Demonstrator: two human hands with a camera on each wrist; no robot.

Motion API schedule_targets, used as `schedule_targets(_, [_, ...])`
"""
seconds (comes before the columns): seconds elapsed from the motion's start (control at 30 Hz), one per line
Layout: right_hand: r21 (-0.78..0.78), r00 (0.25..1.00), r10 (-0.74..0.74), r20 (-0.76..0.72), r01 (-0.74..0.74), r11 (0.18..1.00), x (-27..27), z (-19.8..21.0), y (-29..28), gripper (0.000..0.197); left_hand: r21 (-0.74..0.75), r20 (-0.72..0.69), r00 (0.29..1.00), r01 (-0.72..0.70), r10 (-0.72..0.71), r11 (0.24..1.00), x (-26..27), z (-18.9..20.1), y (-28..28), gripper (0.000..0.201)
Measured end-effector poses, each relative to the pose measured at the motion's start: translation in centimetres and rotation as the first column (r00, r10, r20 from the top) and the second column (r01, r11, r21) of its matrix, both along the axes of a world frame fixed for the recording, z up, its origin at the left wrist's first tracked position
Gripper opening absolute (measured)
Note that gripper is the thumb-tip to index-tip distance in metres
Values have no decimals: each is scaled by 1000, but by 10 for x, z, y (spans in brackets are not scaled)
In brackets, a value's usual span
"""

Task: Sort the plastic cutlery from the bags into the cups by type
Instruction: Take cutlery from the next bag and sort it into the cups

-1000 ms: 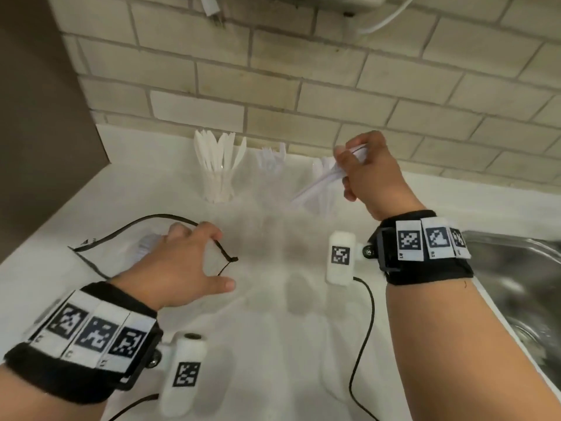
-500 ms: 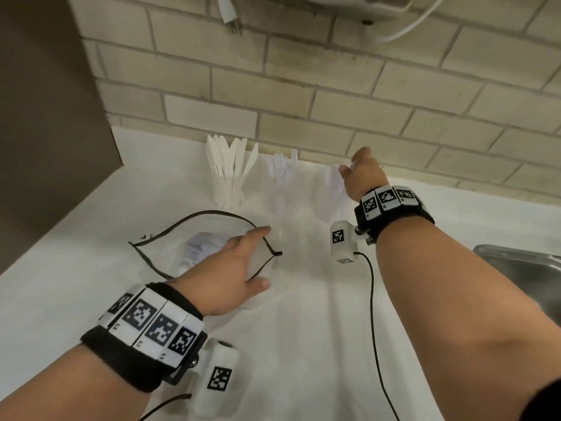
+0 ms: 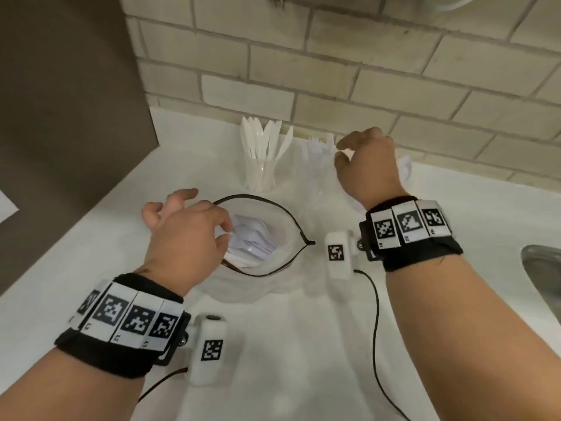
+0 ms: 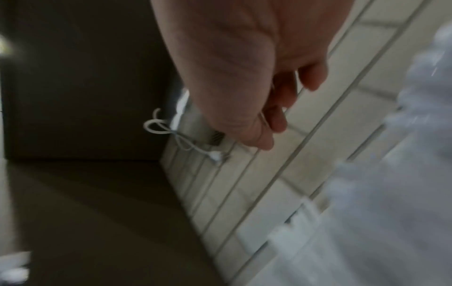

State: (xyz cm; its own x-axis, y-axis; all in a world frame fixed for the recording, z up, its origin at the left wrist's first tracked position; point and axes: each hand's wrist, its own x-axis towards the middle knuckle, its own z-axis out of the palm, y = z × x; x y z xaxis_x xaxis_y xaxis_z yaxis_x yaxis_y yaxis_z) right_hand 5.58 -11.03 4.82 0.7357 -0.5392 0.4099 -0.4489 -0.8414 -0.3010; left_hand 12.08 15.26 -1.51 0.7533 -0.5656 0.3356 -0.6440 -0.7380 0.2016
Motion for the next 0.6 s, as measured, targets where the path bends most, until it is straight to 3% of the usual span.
schedule_targets(0.1, [190,922,387,24,-384,904,0,-10,66,22,118,-118,993,-3,17,993,0,-4,-4,5])
schedule_targets(0.17, [278,804,574,-159,-521,807,2,-26,92,26,209,-214,977,36,10,977,1,-4,-4,11])
schedule_targets(0.2, [299,744,609,-276,-535,790,4,-36,98,27,271,-263,965,62,12,960,2,-5,-2,24])
schedule_targets(0.3, [271,670,489,-558,-410,871,8,-58,101,35,461,-347,935,101,74,882,3,-13,7,73])
schedule_targets(0.4, [230,642,393,-659,-325,917,10,-68,104,63,504,-370,923,104,106,858,2,-25,12,93])
schedule_targets(0.5, [162,651,342,-677,-321,933,11,-73,114,60,474,-359,932,139,47,870,0,-27,11,95])
schedule_targets(0.6, [108,611,256,-749,-269,957,12,-75,124,60,463,-380,923,137,57,875,0,-20,9,77])
